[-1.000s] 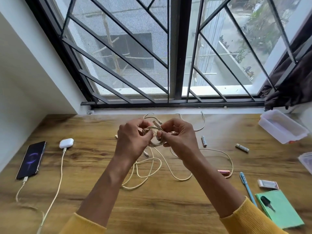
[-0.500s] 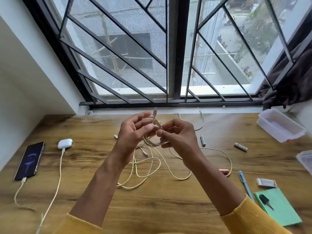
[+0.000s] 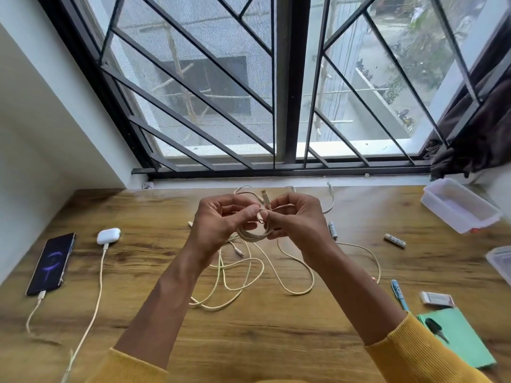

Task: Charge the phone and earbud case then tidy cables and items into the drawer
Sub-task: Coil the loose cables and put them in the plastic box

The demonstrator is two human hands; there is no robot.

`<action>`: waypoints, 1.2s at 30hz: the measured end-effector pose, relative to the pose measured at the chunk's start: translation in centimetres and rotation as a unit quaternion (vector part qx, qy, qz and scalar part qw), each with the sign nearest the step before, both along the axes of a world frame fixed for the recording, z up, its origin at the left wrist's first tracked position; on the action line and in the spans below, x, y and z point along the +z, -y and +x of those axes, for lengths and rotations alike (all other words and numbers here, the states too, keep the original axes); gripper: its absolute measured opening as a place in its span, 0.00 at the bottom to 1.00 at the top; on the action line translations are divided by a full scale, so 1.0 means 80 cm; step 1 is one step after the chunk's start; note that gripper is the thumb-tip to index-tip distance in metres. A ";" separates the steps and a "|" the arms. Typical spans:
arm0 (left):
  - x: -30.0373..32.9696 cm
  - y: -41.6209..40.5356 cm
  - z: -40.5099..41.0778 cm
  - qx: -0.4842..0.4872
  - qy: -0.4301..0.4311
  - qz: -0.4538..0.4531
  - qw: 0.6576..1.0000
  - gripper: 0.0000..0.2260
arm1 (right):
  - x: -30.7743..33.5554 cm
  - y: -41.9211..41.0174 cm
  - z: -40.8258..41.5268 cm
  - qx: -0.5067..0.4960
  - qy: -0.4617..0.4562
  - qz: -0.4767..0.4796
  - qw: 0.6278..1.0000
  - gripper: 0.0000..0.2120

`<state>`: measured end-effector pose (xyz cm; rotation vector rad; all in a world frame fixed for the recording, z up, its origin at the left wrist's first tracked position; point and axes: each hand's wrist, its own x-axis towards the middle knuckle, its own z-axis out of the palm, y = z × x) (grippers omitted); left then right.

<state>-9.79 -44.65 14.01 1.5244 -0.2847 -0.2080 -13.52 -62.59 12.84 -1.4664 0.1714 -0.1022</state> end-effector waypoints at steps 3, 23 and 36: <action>0.000 -0.007 0.005 -0.011 0.010 0.058 0.998 0.13 | 0.001 0.007 0.002 0.013 0.008 -0.014 1.000 0.12; -0.011 0.013 0.002 0.104 0.135 0.157 0.973 0.09 | -0.001 0.011 0.002 0.015 0.042 -0.075 0.996 0.05; -0.013 0.006 -0.003 0.050 0.053 0.054 0.996 0.12 | 0.001 0.009 0.003 0.000 0.073 -0.084 0.994 0.05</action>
